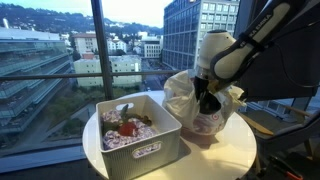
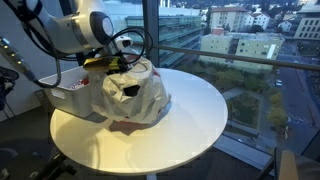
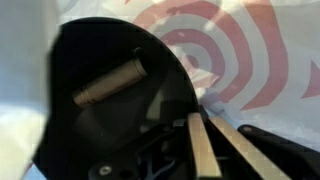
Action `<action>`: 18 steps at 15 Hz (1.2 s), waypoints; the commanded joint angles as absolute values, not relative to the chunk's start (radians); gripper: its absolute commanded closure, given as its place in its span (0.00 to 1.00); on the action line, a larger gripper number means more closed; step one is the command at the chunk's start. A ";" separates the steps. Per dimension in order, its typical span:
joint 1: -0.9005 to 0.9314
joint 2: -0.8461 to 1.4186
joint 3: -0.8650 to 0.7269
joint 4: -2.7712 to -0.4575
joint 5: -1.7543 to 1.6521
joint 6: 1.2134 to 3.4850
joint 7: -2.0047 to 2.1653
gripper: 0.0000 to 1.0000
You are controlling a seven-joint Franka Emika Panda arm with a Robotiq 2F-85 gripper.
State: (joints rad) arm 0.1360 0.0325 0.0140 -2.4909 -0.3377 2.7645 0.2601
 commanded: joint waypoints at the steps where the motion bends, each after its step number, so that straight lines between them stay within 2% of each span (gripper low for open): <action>1: 0.125 -0.033 0.068 -2.515 -0.059 2.790 0.060 0.99; 6: 0.140 -0.089 0.095 -2.468 0.268 2.637 -0.136 0.99; 13: 0.120 -0.135 0.097 -2.354 0.178 2.181 0.042 0.99; 18: 0.126 -0.150 0.101 -2.281 0.201 1.962 0.106 0.99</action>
State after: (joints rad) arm 0.1298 -0.1243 0.0939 -2.3246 0.1838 2.0755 0.0732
